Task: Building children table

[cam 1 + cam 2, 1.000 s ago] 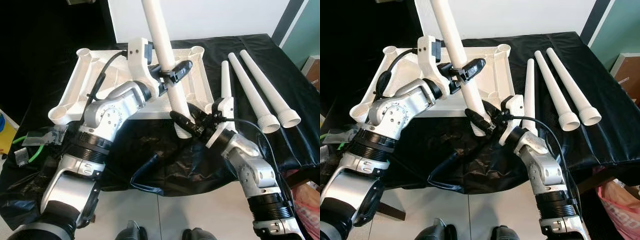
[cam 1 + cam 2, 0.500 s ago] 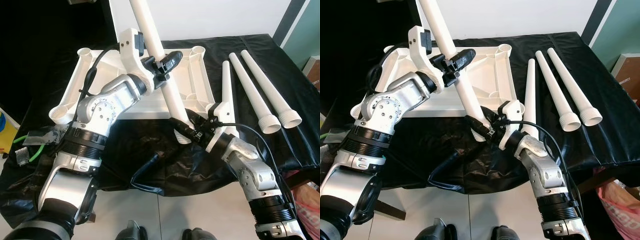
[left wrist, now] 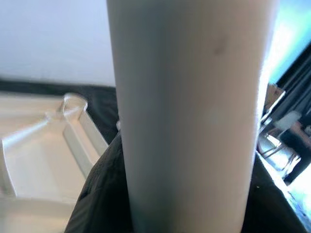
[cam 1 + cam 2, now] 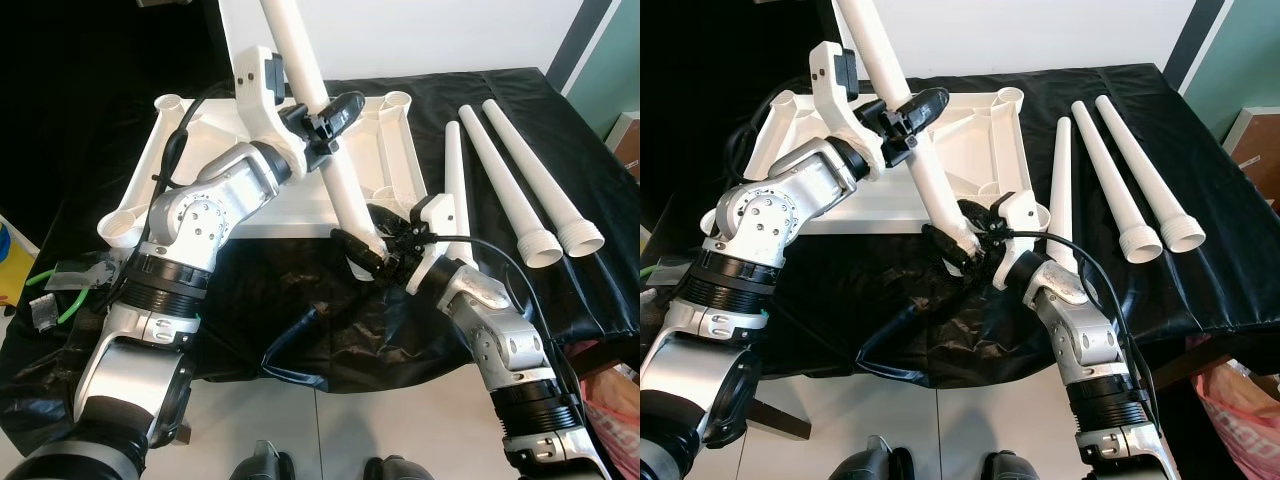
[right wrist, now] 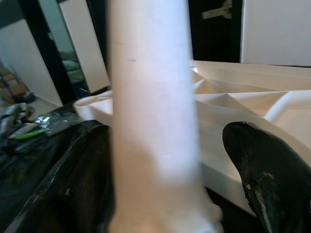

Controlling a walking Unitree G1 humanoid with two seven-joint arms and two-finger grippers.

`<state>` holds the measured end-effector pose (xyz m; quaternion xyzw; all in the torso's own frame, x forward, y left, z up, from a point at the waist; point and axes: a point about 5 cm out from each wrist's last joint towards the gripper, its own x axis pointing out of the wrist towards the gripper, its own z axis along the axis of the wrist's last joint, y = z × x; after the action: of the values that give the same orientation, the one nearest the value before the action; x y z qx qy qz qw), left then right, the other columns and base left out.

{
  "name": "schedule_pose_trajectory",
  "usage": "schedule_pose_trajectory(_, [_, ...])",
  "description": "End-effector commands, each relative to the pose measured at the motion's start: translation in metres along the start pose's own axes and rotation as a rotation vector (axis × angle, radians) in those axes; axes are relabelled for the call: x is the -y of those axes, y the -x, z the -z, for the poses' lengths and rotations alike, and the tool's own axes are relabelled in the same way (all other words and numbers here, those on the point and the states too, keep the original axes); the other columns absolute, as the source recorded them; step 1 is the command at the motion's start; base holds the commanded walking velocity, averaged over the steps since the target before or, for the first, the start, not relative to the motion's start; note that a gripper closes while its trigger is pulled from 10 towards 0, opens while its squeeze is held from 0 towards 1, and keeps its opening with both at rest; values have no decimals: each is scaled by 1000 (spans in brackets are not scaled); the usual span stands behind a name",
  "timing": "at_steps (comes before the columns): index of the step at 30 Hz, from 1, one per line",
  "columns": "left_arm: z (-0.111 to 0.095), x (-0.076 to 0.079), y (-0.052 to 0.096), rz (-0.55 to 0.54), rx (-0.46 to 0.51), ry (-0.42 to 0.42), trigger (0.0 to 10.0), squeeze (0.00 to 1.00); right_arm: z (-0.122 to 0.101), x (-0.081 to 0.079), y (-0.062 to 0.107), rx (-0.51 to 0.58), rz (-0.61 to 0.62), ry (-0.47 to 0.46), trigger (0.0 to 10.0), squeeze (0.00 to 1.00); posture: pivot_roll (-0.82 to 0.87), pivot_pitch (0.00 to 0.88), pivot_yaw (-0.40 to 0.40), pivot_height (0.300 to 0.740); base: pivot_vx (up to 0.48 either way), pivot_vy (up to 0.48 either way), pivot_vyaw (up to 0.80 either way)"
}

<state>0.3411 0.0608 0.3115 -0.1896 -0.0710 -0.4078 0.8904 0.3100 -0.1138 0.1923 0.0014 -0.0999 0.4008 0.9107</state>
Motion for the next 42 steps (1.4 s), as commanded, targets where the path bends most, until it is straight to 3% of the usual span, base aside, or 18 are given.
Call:
schedule_pose_trajectory(1, [-8, 30, 2, 423, 23, -74, 10000, 0, 1, 2, -1, -16, 13, 8, 10000, 1000, -32, 114, 16, 740, 0, 0, 0])
schedule_pose_trajectory(2, [-8, 33, 2, 413, 22, -129, 10000, 0, 0, 3, -4, -25, 15, 19, 10000, 671, -31, 109, 12, 740, 0, 0, 0])
schedule_pose_trajectory(7, [-8, 33, 2, 413, 22, -129, 10000, 0, 0, 3, -4, -25, 15, 19, 10000, 671, -31, 109, 12, 740, 0, 0, 0])
schedule_pose_trajectory(8, [-6, 36, 1, 407, 21, -164, 10000, 0, -1, 4, -8, -36, 13, 32, 10000, 0, -29, 104, 9, 740, 0, 0, 0])
schedule_pose_trajectory(9, [-6, 36, 1, 407, 21, -164, 10000, 0, -1, 4, -8, -36, 13, 32, 10000, 0, -29, 104, 9, 740, 0, 0, 0])
schedule_pose_trajectory(10, [-1, 40, -1, 402, 3, -227, 10000, 0, -3, 4, -16, -58, 15, 51, 10000, 0, -27, 95, 5, 740, 0, 0, 0])
schedule_pose_trajectory(11, [-1, 40, -1, 402, 3, -227, 10000, 0, -3, 4, -16, -58, 15, 51, 10000, 0, -27, 95, 5, 740, 0, 0, 0])
schedule_pose_trajectory(14, [16, 49, -6, 411, -44, -330, 10000, 0, -8, 6, -31, -94, 27, 84, 10000, 0, -31, 88, 7, 740, 0, 0, 0])
schedule_pose_trajectory(17, [25, 53, -9, 421, -68, -369, 10000, 0, -10, 7, -38, -106, 33, 99, 10000, 0, -32, 84, 9, 740, 0, 0, 0])
schedule_pose_trajectory(24, [35, 59, -11, 437, -90, -401, 10000, 0, -9, 4, -44, -123, 19, 114, 10000, 0, -35, 79, 9, 740, 0, 0, 0])
schedule_pose_trajectory(33, [32, 60, -13, 435, -66, -408, 10000, 0, -2, 6, -43, -151, 37, 115, 10000, 0, -35, 77, 9, 740, 0, 0, 0])
schedule_pose_trajectory(34, [31, 60, -13, 437, -60, -414, 10000, 0, -1, 7, -43, -157, 45, 115, 9216, 0, -35, 76, 11, 740, 0, 0, 0])
schedule_pose_trajectory(39, [30, 61, -14, 440, -56, -423, 10000, 0, -1, 8, -43, -163, 58, 115, 8667, 0, -36, 79, 14, 740, 0, 0, 0])
schedule_pose_trajectory(40, [30, 61, -15, 443, -55, -423, 10000, 0, -1, 10, -42, -161, 63, 115, 0, 0, -39, 84, 17, 740, 0, 0, 0])
schedule_pose_trajectory(42, [30, 61, -15, 443, -55, -423, 10000, 0, -1, 10, -42, -161, 63, 115, 0, 0, -39, 84, 17, 740, 0, 0, 0])
